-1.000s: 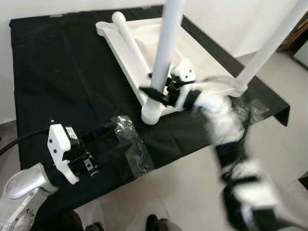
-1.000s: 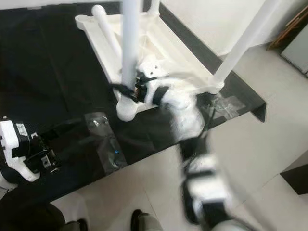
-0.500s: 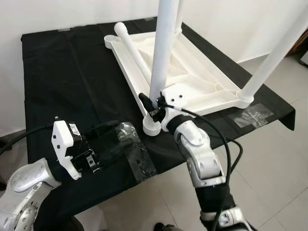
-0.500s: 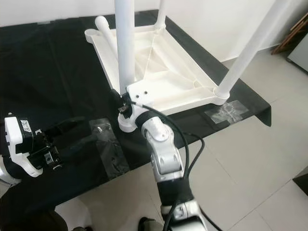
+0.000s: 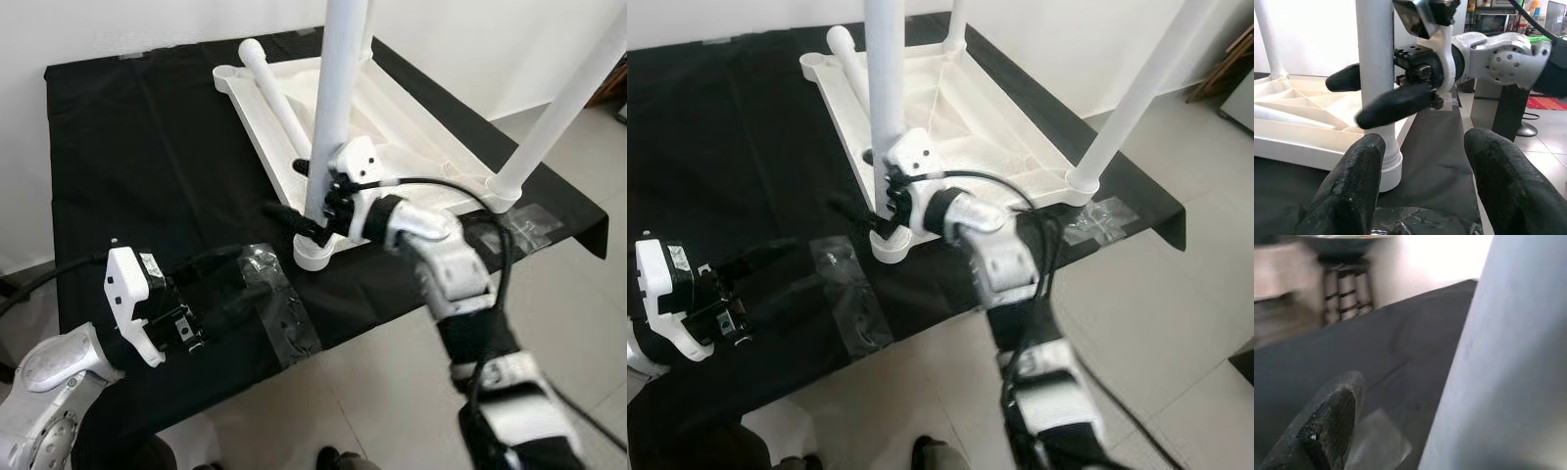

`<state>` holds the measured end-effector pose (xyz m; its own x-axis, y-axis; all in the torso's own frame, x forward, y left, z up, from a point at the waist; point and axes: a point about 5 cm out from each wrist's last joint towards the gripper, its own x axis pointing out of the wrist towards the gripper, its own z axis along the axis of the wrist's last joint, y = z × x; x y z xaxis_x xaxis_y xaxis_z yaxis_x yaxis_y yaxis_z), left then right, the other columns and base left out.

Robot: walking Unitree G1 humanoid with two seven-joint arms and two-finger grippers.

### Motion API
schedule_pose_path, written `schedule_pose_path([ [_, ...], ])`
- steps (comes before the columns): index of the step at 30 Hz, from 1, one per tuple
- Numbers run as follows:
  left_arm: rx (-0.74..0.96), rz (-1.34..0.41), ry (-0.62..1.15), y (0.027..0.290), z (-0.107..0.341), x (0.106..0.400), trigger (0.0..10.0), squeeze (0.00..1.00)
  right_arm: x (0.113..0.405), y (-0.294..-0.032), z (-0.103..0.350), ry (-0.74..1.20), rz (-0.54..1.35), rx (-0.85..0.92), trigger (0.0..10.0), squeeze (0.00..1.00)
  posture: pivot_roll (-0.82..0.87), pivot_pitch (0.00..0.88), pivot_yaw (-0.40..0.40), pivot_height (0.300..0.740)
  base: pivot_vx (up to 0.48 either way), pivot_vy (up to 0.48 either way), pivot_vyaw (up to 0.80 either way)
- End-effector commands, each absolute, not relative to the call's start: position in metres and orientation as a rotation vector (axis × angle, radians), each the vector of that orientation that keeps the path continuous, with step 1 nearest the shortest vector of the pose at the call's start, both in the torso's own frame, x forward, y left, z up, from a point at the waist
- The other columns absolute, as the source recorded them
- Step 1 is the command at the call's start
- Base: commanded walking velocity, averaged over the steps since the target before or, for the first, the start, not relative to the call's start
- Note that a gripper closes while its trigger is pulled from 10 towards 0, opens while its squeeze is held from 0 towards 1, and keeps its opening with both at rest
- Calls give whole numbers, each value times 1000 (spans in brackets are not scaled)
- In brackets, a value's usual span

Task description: Building children table

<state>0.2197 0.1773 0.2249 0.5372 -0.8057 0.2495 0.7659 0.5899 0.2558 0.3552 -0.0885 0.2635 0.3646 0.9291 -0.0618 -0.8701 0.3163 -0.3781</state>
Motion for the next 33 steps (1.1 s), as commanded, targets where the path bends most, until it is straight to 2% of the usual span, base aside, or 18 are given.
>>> schedule_pose_path([
  [1, 121, -950, -347, 175, 223, 217, 10000, 0, 352, -82, 256, -163, 1289, -396, 10000, 0, 82, 237, -82, 740, 0, 0, 0],
  [5, 127, -941, -348, 177, 225, 215, 10000, 0, 362, -91, 268, -149, 1328, -421, 10000, 0, 98, 254, -83, 740, 0, 0, 0],
  [6, 127, -938, -346, 177, 226, 215, 10000, 0, 365, -93, 273, -148, 1337, -412, 4392, 0, 99, 256, -83, 740, 0, 0, 0],
  [7, 127, -938, -345, 177, 226, 214, 10000, 0, 367, -96, 276, -135, 1359, -409, 0, 0, 103, 262, -84, 740, 0, 0, 0],
  [21, 119, -939, -336, 175, 224, 210, 10000, 0, 372, -111, 273, -91, 1432, -409, 0, 0, 100, 275, -101, 740, 0, 0, 0],
  [25, 116, -938, -338, 174, 225, 211, 10000, 0, 373, -123, 260, -82, 1358, -384, 0, 0, 93, 279, -106, 740, 0, 0, 0],
  [27, 117, -938, -340, 173, 225, 210, 10000, 0, 375, -123, 243, -80, 1179, -343, 0, 0, 103, 272, -128, 740, 0, 0, 0],
  [29, 123, -940, -338, 173, 224, 209, 10000, 0, 375, -110, 219, -59, 866, -226, 0, 0, 111, 266, -144, 740, 0, 0, 0],
  [30, 123, -939, -338, 174, 225, 209, 10000, 0, 361, -97, 190, 19, 614, -112, 0, 0, 103, 267, -131, 740, 0, 0, 0],
  [31, 123, -939, -339, 174, 226, 209, 10000, 0, 347, -96, 171, 89, 413, -40, 0, 0, 103, 267, -131, 740, 0, 0, 0],
  [32, 123, -939, -339, 174, 226, 209, 10000, 0, 347, -96, 171, 89, 413, -40, 0, 0, 103, 267, -131, 740, 0, 0, 0],
  [33, 128, -940, -336, 175, 226, 209, 10000, 0, 321, -80, 150, 141, 456, -38, 0, 0, 113, 272, -121, 740, 0, 0, 0],
])
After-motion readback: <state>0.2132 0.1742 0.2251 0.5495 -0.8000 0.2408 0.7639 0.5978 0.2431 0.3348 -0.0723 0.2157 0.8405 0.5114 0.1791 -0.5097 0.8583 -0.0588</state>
